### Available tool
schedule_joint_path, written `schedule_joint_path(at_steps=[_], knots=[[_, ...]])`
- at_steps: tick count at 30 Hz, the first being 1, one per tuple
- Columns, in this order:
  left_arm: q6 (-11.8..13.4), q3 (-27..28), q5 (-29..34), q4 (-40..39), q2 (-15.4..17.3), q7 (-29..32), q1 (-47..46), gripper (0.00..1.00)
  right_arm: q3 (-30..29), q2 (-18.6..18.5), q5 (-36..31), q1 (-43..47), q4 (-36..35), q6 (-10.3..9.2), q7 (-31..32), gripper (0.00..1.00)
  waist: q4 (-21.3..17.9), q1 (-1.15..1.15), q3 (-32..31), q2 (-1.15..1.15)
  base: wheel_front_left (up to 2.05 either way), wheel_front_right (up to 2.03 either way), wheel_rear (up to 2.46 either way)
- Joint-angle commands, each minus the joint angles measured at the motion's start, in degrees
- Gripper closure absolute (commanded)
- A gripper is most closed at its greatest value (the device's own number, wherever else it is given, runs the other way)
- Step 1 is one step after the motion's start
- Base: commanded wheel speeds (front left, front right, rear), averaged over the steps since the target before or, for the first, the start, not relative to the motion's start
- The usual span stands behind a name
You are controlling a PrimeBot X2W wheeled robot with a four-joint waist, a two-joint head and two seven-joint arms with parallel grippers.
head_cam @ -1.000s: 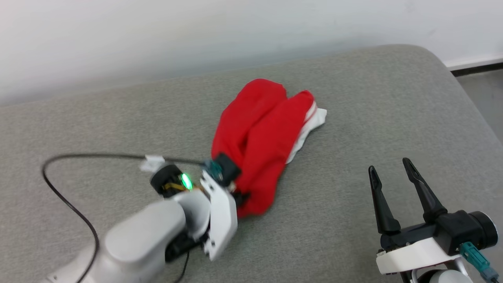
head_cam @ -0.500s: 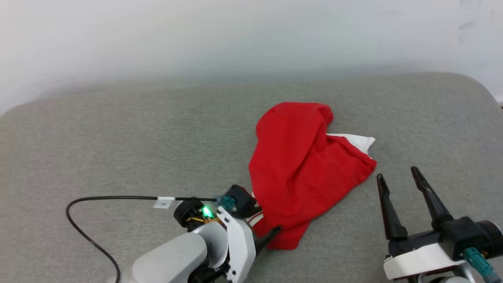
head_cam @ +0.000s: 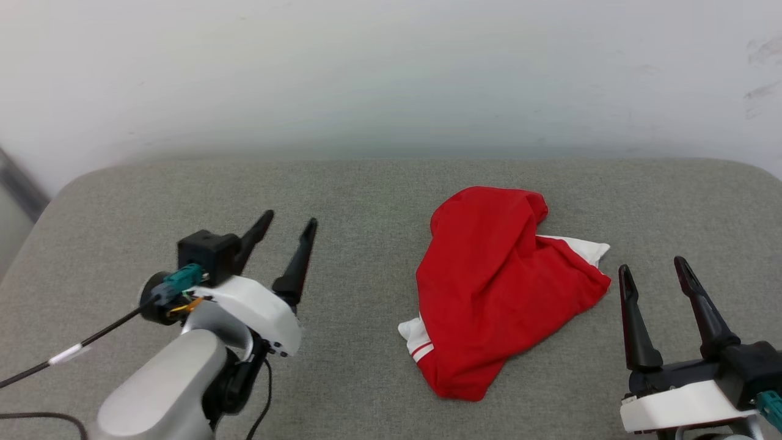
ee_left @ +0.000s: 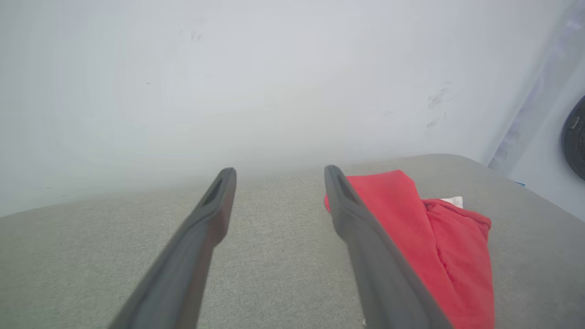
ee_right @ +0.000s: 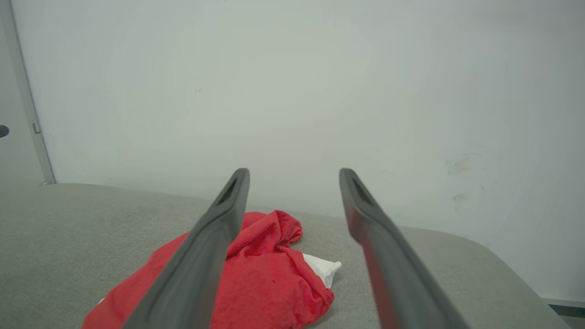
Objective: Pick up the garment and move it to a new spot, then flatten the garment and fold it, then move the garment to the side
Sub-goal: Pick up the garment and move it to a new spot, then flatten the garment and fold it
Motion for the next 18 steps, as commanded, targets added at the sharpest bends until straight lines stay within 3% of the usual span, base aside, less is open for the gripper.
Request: schedule_joint_path(at_steps=[1,3,7,12,18], knots=[[1.57,3.42,0.94,-1.62,0.74,-0.46,2.50,0.00,-0.01,0.09,-0.02,0.74,-0.47,-0.04,-0.12,0.00,-0.02,0.00,0.00,0.00,0.00,0.00,0.00],[4.58,13.02,5.34,-7.83,-0.41,-0.49,9.73,0.00,-0.15,0.07,0.09,1.37,-1.20,-0.04,-0.12,0.00,0.03,0.00,0.03,0.00,0.00,0.00,0.00],[5.55,24.32,12.91,-14.86,-4.04,-0.48,20.64,0.00,-0.03,0.08,0.34,2.07,-1.67,-0.04,-0.12,0.00,-0.09,0.00,-0.16,0.00,0.00,0.00,0.00],[1.64,30.47,20.77,-17.81,-9.40,-0.50,31.16,0.00,0.48,0.08,0.56,2.60,-1.68,-0.04,-0.12,0.00,-0.37,0.00,-0.40,0.00,0.00,0.00,0.00],[-3.05,30.50,29.54,-15.74,-12.76,-0.50,34.98,0.00,1.07,0.08,0.42,3.05,-1.58,-0.04,-0.12,0.00,-0.43,0.00,-0.46,0.00,0.00,0.00,0.00]])
